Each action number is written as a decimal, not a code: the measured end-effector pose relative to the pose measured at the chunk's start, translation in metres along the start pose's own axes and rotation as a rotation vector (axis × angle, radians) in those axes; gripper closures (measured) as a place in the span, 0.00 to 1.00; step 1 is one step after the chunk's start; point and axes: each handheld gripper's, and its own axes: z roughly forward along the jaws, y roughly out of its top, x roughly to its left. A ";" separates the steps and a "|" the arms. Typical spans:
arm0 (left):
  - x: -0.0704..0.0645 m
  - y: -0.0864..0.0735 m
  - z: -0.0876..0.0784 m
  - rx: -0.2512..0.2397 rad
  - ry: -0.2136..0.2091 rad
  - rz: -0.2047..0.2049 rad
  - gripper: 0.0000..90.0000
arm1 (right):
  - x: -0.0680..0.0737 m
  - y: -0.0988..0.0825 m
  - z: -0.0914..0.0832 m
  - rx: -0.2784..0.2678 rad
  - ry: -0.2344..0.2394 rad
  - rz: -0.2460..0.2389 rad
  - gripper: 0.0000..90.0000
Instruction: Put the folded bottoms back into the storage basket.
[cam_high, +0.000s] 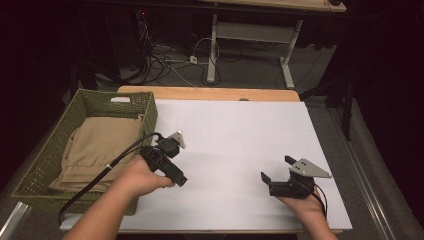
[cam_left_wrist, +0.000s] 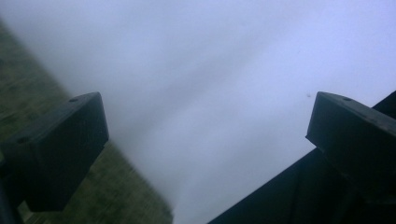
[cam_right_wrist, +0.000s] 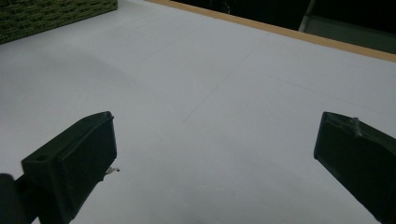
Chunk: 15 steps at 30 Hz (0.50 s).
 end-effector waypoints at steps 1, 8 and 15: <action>-0.002 0.003 0.006 0.009 -0.001 0.010 0.00 | 0.000 -0.003 -0.002 -0.002 0.002 0.003 0.00; -0.013 0.016 0.052 0.010 -0.013 0.016 0.00 | -0.003 -0.013 -0.008 -0.018 0.028 0.030 0.00; -0.020 0.006 0.077 -0.193 -0.038 0.001 0.00 | -0.006 -0.016 -0.013 -0.041 0.025 0.035 0.00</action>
